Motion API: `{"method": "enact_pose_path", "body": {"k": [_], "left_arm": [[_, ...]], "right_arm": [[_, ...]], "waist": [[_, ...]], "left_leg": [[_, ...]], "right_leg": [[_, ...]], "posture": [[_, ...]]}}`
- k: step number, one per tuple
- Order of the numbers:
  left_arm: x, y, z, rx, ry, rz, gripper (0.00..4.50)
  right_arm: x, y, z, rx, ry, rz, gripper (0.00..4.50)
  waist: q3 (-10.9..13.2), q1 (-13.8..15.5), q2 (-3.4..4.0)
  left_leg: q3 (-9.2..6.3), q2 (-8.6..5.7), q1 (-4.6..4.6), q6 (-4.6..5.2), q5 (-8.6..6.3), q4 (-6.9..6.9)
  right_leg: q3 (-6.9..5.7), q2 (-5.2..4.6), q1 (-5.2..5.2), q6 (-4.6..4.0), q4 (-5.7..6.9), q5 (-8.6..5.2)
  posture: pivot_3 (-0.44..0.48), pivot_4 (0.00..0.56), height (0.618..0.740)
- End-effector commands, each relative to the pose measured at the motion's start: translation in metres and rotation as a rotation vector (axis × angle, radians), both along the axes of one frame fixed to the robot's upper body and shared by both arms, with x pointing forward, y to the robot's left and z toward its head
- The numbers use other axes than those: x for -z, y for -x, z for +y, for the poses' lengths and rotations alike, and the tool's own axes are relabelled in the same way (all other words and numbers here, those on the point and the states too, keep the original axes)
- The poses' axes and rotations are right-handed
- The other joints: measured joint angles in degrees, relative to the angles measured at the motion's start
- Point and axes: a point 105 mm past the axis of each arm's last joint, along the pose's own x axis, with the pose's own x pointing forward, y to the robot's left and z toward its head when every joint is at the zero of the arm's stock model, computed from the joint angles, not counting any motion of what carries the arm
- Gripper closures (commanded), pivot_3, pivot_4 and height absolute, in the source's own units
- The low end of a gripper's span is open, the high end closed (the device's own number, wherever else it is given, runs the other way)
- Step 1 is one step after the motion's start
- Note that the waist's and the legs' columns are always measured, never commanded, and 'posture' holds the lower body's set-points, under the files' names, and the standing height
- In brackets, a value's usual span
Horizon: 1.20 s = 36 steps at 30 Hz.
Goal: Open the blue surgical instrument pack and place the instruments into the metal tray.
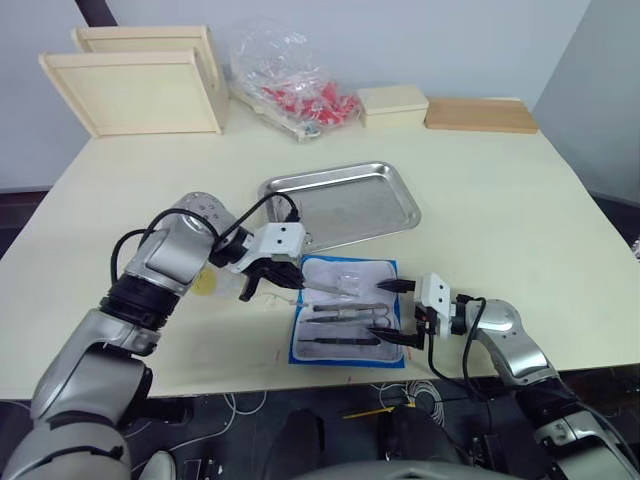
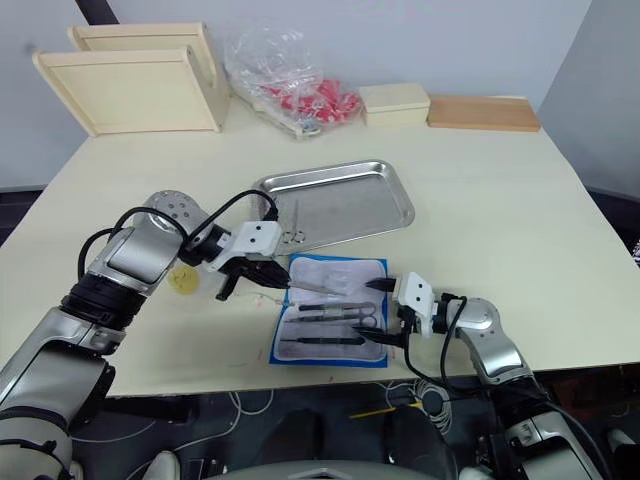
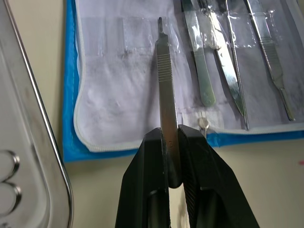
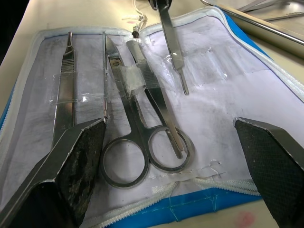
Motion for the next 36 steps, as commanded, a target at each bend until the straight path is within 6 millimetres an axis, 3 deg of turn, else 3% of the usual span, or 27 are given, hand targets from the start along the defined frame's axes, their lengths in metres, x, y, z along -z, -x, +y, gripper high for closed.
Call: {"method": "enact_pose_path", "body": {"k": [1,25,36], "left_arm": [[-0.015,0.002,0.007,0.007,-0.006,-0.009,4.44],[-0.049,0.017,0.034,-0.067,-0.006,0.005,4.44],[-0.064,-0.002,0.002,-0.218,0.342,-0.056,4.44]], "right_arm": [[0.065,0.025,-0.016,0.012,0.17,0.228,0.0],[0.064,0.024,-0.013,-0.025,0.169,0.225,0.0],[0.063,0.021,-0.017,-0.081,0.207,0.223,0.0]], "waist": [[0.0,-0.01,0.0],[-0.02,-0.07,-0.04],[-0.02,-0.26,-0.04]], "left_leg": [[0.0,0.0,0.02,0.0,0.0,0.01],[0.01,0.02,0.09,0.0,0.0,0.01],[0.03,0.02,0.14,0.0,0.0,0.04]], "right_leg": [[0.03,0.0,0.0,0.0,0.02,0.0],[0.11,0.03,-0.01,0.0,0.06,0.0],[0.15,0.06,0.03,0.01,0.09,0.01]], "posture": [[0.0,0.15,0.74],[0.0,0.15,0.74],[0.0,0.15,0.74]]}}
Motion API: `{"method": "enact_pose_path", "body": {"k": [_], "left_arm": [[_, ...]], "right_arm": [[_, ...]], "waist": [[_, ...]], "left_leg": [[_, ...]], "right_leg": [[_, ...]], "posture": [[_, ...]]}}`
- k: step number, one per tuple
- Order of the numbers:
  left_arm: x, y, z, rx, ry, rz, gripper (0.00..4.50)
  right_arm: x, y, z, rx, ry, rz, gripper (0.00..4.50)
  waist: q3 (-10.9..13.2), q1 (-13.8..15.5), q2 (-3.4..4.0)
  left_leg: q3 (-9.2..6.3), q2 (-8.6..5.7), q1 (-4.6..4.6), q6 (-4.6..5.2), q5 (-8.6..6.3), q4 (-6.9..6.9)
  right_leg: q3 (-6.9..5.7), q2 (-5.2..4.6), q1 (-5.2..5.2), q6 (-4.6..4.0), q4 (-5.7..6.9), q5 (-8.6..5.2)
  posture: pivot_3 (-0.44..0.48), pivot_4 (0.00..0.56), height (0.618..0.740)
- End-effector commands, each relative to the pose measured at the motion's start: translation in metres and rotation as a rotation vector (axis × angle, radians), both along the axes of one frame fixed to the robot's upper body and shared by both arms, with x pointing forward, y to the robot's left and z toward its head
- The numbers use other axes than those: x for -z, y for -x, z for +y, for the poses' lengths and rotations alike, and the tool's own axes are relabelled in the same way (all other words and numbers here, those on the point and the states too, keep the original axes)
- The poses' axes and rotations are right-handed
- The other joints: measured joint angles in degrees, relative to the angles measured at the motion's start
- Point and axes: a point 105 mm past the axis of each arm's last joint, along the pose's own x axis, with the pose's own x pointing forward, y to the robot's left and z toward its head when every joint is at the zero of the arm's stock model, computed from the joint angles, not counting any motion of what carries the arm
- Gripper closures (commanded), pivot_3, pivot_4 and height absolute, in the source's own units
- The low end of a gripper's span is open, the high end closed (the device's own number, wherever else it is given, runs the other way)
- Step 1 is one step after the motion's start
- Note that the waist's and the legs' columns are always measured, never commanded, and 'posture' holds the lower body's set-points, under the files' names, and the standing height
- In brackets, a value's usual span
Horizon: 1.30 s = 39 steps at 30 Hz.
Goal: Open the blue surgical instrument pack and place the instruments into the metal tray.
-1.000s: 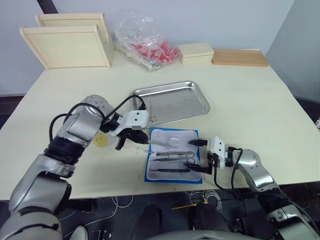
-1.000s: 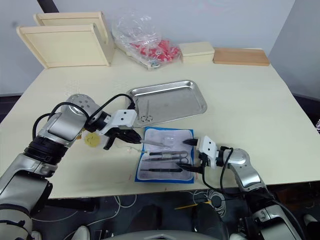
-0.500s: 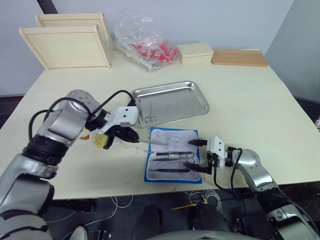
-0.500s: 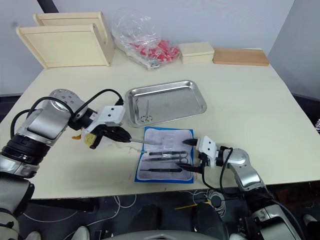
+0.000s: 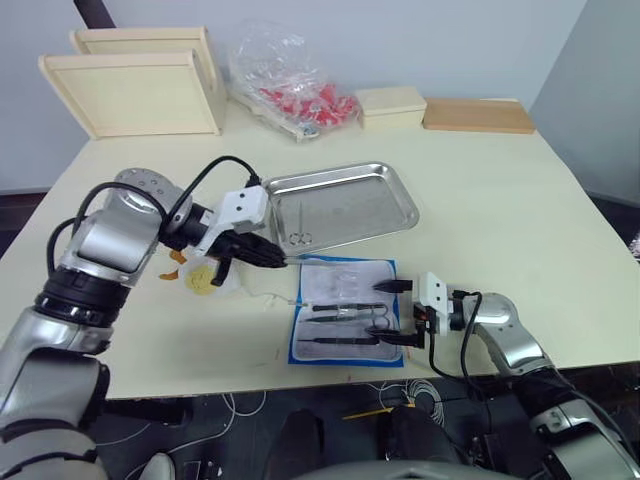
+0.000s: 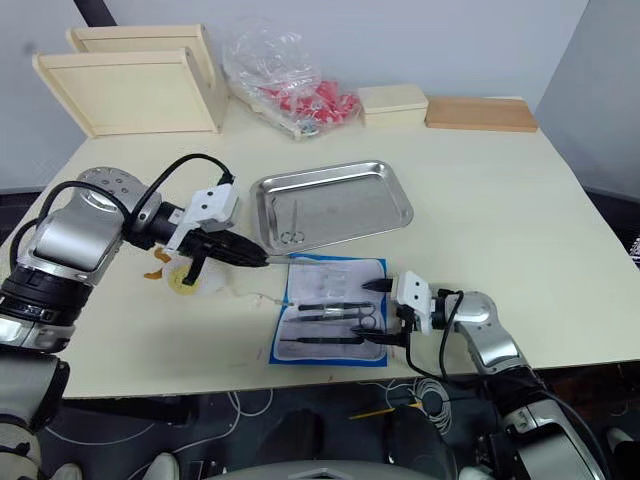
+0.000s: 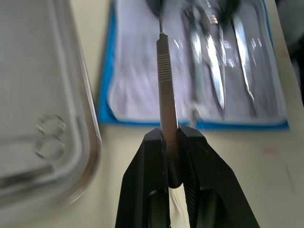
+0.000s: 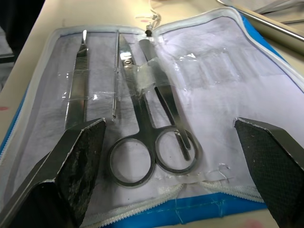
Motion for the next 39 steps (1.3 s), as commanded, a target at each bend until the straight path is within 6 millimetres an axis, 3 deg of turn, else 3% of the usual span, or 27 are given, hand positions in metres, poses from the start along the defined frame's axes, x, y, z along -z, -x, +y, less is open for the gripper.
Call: {"method": "enact_pose_path", "body": {"k": [1,5,13,18,22,29,39], "left_arm": [[-0.015,-0.01,-0.018,-0.106,0.161,-0.057,4.44],[-0.02,-0.028,-0.043,-0.256,0.318,-0.141,4.44],[-0.019,-0.063,-0.056,-0.619,0.47,-0.288,4.44],[0.0,-0.075,-0.068,-0.789,0.444,-0.344,4.44],[0.006,-0.08,-0.076,-0.974,0.538,-0.301,4.44],[0.028,-0.084,-0.08,-1.183,0.448,-0.303,4.44],[0.038,-0.104,-0.074,-1.37,0.395,-0.316,4.44]], "right_arm": [[0.063,0.022,-0.021,0.015,0.199,0.208,0.0],[0.062,0.02,-0.022,0.014,0.199,0.206,0.0],[0.061,0.021,-0.022,0.005,0.203,0.208,0.0],[0.062,0.022,-0.019,0.004,0.198,0.209,0.0],[0.061,0.023,-0.018,0.007,0.187,0.212,0.0],[0.062,0.025,-0.017,0.011,0.187,0.213,0.0],[0.063,0.025,-0.013,0.011,0.18,0.212,0.0]], "waist": [[0.01,0.04,0.02],[0.02,0.15,0.02],[-0.05,0.13,0.09],[-0.06,0.17,0.15],[-0.08,0.24,0.14],[-0.09,0.19,0.16],[-0.1,0.12,0.15]], "left_leg": [[0.0,0.0,0.0,0.0,0.0,0.0],[-0.1,-0.01,0.1,0.0,0.0,0.14],[-0.13,-0.05,0.14,-0.01,0.0,0.18],[-0.19,-0.1,0.32,-0.01,0.0,0.22],[-0.21,-0.1,0.51,-0.02,0.0,0.1],[-0.19,-0.13,0.53,-0.03,-0.01,0.08],[-0.18,-0.14,0.53,-0.03,-0.01,0.08]], "right_leg": [[-0.01,0.01,0.01,0.0,0.02,0.0],[-0.04,0.02,0.23,0.02,0.04,0.01],[0.01,0.0,0.29,0.26,0.07,0.15],[-0.03,-0.06,0.58,0.27,0.05,0.16],[-0.04,-0.09,0.75,0.27,0.0,0.16],[-0.04,-0.06,0.76,0.28,0.0,0.16],[-0.13,-0.04,0.77,0.28,-0.02,0.16]], "posture": [[0.0,0.15,0.74],[0.0,0.15,0.74],[0.0,0.15,0.74],[0.0,0.15,0.74],[0.0,0.15,0.74],[0.0,0.15,0.74],[0.0,0.15,0.74]]}}
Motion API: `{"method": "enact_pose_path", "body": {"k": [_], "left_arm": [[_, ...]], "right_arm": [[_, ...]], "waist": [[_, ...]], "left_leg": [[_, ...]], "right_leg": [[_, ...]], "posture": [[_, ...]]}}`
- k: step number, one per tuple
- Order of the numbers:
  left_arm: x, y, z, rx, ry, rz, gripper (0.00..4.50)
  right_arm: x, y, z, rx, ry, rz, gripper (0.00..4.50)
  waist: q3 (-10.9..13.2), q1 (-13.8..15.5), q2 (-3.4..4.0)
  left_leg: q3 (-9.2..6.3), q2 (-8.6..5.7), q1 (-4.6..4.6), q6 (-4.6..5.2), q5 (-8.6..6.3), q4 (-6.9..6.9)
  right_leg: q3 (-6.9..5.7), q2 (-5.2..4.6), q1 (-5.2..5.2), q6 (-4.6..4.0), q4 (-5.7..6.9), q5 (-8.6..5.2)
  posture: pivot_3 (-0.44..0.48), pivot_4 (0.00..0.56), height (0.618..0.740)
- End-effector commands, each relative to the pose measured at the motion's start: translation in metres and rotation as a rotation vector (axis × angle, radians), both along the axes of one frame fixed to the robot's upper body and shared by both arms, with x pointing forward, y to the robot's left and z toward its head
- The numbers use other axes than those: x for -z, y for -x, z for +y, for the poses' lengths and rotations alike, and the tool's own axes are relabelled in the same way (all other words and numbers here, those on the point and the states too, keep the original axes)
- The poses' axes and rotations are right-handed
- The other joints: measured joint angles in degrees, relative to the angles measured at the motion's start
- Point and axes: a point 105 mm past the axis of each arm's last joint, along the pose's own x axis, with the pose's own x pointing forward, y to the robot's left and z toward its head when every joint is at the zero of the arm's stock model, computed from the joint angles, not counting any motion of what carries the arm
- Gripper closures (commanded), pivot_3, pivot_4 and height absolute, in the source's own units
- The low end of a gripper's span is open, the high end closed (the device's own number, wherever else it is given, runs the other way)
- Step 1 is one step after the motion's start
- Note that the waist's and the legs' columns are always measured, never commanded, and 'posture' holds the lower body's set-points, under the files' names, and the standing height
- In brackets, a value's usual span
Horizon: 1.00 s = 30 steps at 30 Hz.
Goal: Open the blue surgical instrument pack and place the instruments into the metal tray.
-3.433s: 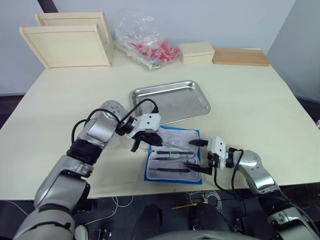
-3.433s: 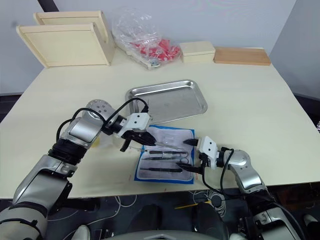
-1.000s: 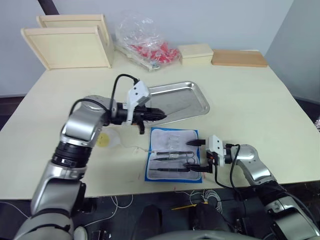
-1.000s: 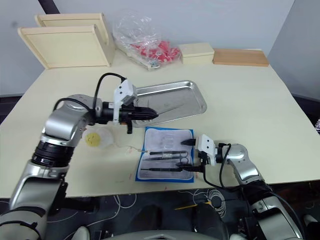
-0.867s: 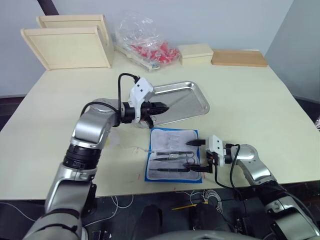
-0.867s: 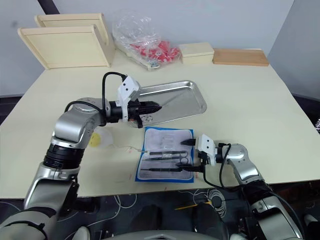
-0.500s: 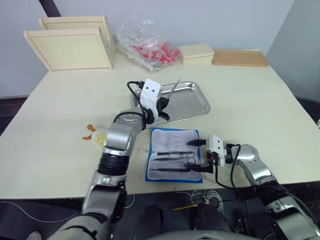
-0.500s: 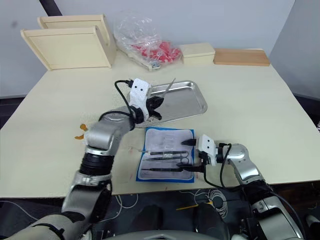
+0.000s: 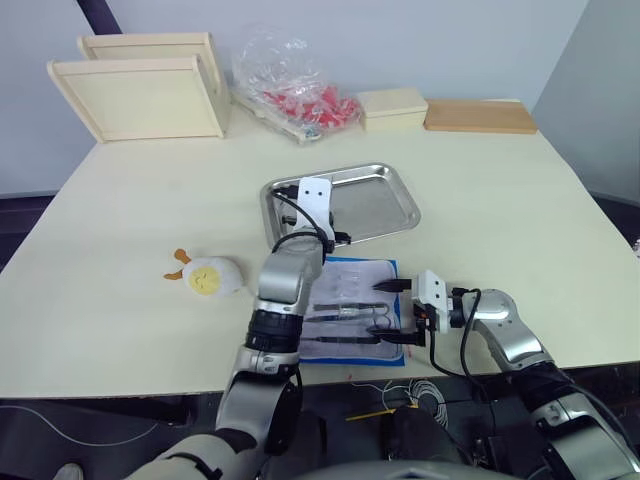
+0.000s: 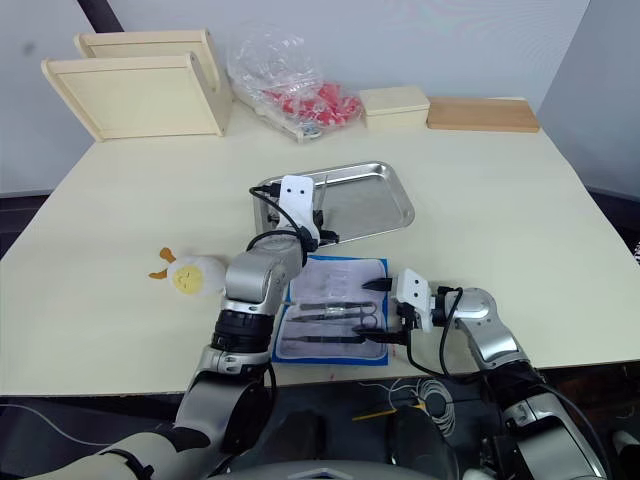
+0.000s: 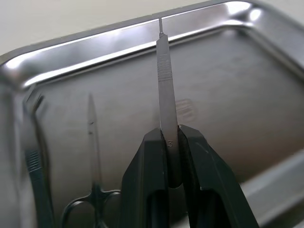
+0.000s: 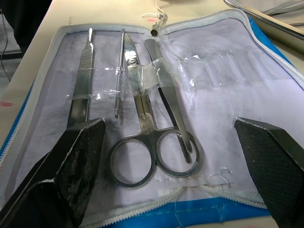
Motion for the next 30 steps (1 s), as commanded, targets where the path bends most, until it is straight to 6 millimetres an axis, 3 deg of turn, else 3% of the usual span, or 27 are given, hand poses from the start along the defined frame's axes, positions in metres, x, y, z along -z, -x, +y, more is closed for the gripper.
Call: {"method": "enact_pose_path", "body": {"k": [1,4,16,17,21,30], "left_arm": [[-0.012,-0.008,0.0,-0.033,0.002,-0.053,4.44],[-0.001,-0.011,0.01,-0.122,-0.031,0.026,4.44],[0.01,-0.016,0.003,-0.061,0.069,0.084,4.44],[0.009,-0.016,0.004,-0.067,0.067,0.081,3.59],[0.006,-0.017,0.006,-0.073,0.043,0.06,1.97],[-0.026,-0.018,-0.006,0.034,0.053,-0.095,1.97]], "right_arm": [[0.062,0.028,-0.012,0.015,0.167,0.208,0.0],[0.061,0.026,-0.012,0.017,0.168,0.204,0.0],[0.061,0.026,-0.014,0.027,0.167,0.2,0.0],[0.061,0.026,-0.014,0.027,0.166,0.2,0.0],[0.061,0.026,-0.014,0.029,0.166,0.199,0.0],[0.061,0.025,-0.011,0.03,0.161,0.194,0.0]], "waist": [[-0.01,-0.05,-0.01],[-0.01,-0.07,-0.02],[0.0,-0.11,-0.02],[0.0,-0.11,-0.02],[0.0,-0.11,-0.01],[0.02,-0.15,-0.01]], "left_leg": [[0.01,0.0,0.0,0.0,0.0,0.0],[0.01,0.0,0.0,-0.01,0.0,-0.01],[0.01,0.0,0.0,-0.04,-0.01,-0.03],[0.01,0.0,0.0,-0.04,-0.01,-0.03],[-0.01,0.0,0.0,-0.05,-0.01,-0.03],[-0.03,0.0,0.0,-0.17,-0.05,-0.05]], "right_leg": [[0.0,0.0,0.0,0.0,0.0,0.0],[-0.01,0.0,0.0,0.01,-0.01,0.0],[-0.05,-0.02,0.0,0.02,-0.02,0.01],[-0.05,-0.02,0.0,0.02,-0.02,0.01],[-0.05,-0.03,0.0,0.02,-0.03,0.01],[-0.05,-0.05,0.0,0.02,-0.05,0.01]], "posture": [[0.0,0.15,0.74],[0.0,0.15,0.74],[0.0,0.15,0.74],[0.0,0.15,0.74],[0.0,0.15,0.74],[0.0,0.15,0.74]]}}
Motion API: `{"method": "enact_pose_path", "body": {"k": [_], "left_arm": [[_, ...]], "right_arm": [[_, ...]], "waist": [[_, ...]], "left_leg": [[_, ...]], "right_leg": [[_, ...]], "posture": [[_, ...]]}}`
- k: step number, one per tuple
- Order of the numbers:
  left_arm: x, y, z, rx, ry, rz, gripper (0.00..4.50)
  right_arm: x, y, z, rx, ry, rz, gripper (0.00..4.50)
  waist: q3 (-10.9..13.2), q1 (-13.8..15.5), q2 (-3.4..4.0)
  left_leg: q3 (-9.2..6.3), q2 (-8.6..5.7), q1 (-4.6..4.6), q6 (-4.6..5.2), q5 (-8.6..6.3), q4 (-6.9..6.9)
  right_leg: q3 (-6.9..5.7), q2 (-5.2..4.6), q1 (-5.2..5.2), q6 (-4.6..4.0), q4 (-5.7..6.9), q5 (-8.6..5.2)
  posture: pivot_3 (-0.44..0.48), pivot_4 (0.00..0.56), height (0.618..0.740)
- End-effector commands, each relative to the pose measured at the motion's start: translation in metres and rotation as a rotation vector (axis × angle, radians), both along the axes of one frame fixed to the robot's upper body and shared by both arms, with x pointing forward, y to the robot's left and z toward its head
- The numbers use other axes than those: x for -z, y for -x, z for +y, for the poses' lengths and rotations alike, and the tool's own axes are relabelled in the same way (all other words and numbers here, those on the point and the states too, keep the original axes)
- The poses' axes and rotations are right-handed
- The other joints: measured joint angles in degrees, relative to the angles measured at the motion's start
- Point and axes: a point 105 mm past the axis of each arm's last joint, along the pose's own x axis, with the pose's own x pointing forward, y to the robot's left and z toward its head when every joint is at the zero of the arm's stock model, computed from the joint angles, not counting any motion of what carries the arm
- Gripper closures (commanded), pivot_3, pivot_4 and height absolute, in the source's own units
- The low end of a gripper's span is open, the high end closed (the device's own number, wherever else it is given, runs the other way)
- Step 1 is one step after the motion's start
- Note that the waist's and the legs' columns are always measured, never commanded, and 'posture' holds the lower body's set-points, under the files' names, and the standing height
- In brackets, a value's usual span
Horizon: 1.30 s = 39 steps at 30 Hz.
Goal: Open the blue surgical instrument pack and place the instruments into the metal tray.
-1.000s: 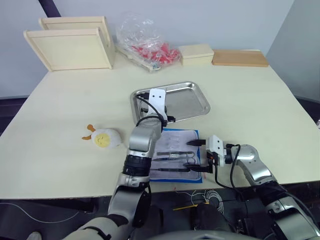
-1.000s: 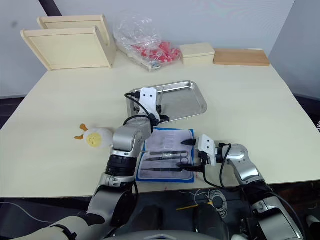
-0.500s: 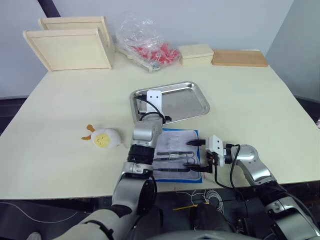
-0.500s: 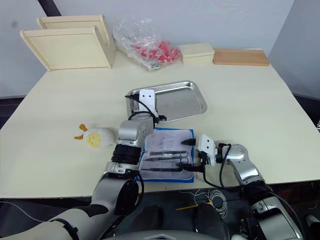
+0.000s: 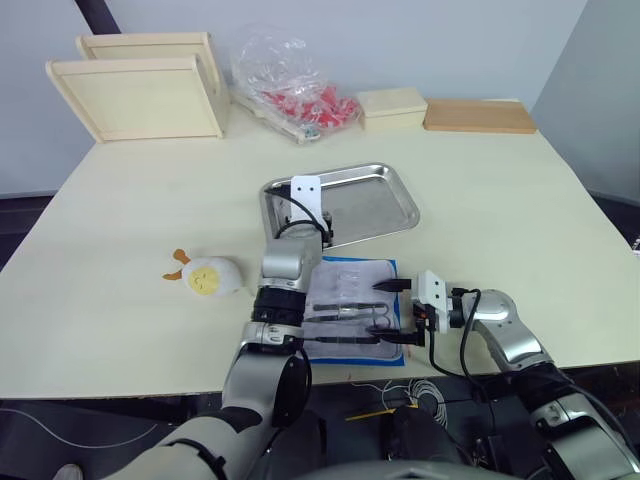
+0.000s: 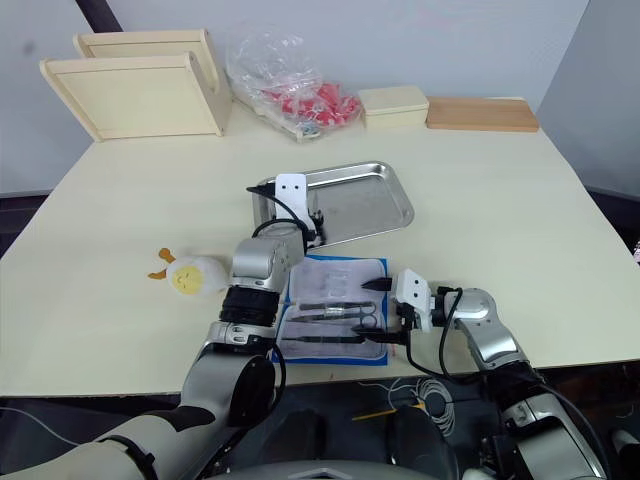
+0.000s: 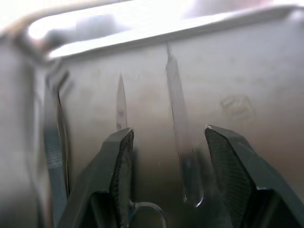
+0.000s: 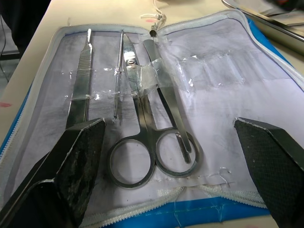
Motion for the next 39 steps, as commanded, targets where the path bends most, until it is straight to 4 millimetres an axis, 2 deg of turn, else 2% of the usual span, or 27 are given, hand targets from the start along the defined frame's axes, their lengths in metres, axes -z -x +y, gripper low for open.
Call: {"method": "enact_pose_path", "body": {"k": [1,6,11,16,21,25,29,32,37,38,39], "left_arm": [[-0.034,-0.002,-0.015,0.12,-0.01,-0.154,1.97],[-0.048,0.006,-0.027,0.323,0.007,-0.269,1.97],[-0.043,0.028,-0.042,0.588,-0.019,-0.329,1.97],[-0.046,0.053,-0.042,0.775,0.075,-0.382,1.97],[-0.037,0.072,-0.015,0.915,0.056,-0.338,1.97],[-0.03,0.079,0.012,0.956,-0.005,-0.327,1.97],[-0.02,0.109,0.038,1.186,-0.066,-0.283,1.97],[-0.015,0.126,0.049,1.324,-0.113,-0.252,1.97],[-0.02,0.155,0.071,1.574,-0.142,-0.173,0.73],[-0.019,0.161,0.075,1.616,-0.171,-0.147,0.11],[-0.018,0.162,0.078,1.632,-0.2,-0.134,0.05]], "right_arm": [[0.061,0.025,-0.011,0.027,0.164,0.202,0.0],[0.062,0.026,-0.011,0.027,0.16,0.204,0.0],[0.062,0.027,-0.011,0.028,0.159,0.209,0.0],[0.062,0.026,-0.011,0.036,0.155,0.208,0.0],[0.061,0.026,-0.012,0.045,0.145,0.207,0.0],[0.06,0.026,-0.012,0.051,0.142,0.207,0.0],[0.06,0.027,-0.013,0.06,0.136,0.211,0.0],[0.061,0.027,-0.014,0.06,0.137,0.213,0.0],[0.062,0.028,-0.015,0.059,0.138,0.217,0.0],[0.062,0.028,-0.014,0.059,0.137,0.217,0.0],[0.062,0.028,-0.014,0.059,0.136,0.218,0.0]], "waist": [[0.01,-0.05,0.0],[0.02,-0.17,0.02],[0.02,-0.26,0.03],[0.03,-0.33,0.03],[0.08,-0.61,0.11],[0.24,-0.64,0.29],[0.25,-0.86,0.28],[0.24,-0.93,0.27],[0.23,-1.03,0.25],[0.23,-1.05,0.25],[0.23,-1.05,0.25]], "left_leg": [[0.03,0.0,-0.01,-0.02,0.01,0.0],[0.04,0.01,0.0,-0.19,0.05,-0.07],[0.02,0.03,0.01,-0.27,0.11,-0.1],[-0.05,0.06,0.0,-0.23,0.13,-0.1],[-0.13,0.1,0.0,-0.23,0.13,-0.15],[-0.22,0.15,-0.05,-0.23,0.12,-0.16],[-0.3,0.24,-0.16,-0.26,0.1,-0.2],[-0.39,0.29,-0.27,-0.29,0.08,-0.25],[-0.4,0.31,-0.52,-0.49,-0.03,-0.25],[-0.36,0.31,-0.56,-0.5,-0.04,-0.25],[-0.34,0.32,-0.58,-0.49,-0.03,-0.29]], "right_leg": [[0.0,0.01,-0.01,0.0,0.0,0.0],[-0.03,0.02,-0.02,-0.02,0.0,-0.01],[-0.02,0.0,-0.03,-0.19,-0.02,-0.11],[0.01,-0.07,-0.05,-0.23,-0.04,-0.13],[-0.03,-0.11,-0.07,-0.26,-0.07,-0.15],[-0.1,-0.23,-0.15,-0.27,-0.13,-0.16],[-0.14,-0.36,-0.19,-0.27,-0.25,-0.16],[-0.11,-0.45,-0.22,-0.28,-0.39,-0.17],[-0.21,-0.68,-0.46,-0.28,-0.43,-0.17],[-0.26,-0.73,-0.54,-0.29,-0.43,-0.17],[-0.28,-0.77,-0.58,-0.29,-0.43,-0.17]], "posture": [[0.0,0.15,0.74],[0.0,0.15,0.74],[0.0,0.15,0.74],[0.0,0.15,0.74],[0.0,0.15,0.74],[0.0,0.15,0.74],[0.0,0.15,0.74],[0.0,0.15,0.74],[0.0,0.15,0.74],[0.0,0.15,0.74],[0.0,0.15,0.74]]}}
